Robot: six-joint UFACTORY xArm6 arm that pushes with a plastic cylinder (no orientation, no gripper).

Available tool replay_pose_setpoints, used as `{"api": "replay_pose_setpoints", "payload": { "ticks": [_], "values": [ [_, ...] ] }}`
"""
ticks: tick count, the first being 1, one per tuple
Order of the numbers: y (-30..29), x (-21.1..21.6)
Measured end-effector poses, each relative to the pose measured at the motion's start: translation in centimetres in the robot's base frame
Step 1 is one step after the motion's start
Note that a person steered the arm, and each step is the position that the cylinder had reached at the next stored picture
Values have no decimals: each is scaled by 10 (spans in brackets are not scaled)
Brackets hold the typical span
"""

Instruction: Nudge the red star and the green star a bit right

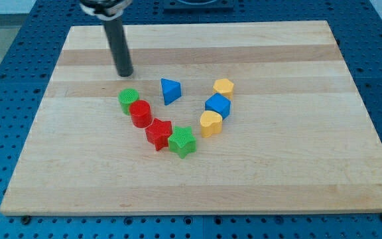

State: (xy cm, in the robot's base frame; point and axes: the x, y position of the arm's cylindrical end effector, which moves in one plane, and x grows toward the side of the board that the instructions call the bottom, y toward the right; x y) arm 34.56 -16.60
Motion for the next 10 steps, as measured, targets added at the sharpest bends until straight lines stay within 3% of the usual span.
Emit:
{"api": "replay_pose_setpoints", "payload": {
  "ticks": [1, 3, 5, 6, 7, 8, 9, 10],
  "values": [
    [-32, 8],
    [-26, 126],
    [9, 215],
    [11, 162],
    [11, 141],
    [17, 151],
    [47, 205],
    [86, 194]
  ]
}}
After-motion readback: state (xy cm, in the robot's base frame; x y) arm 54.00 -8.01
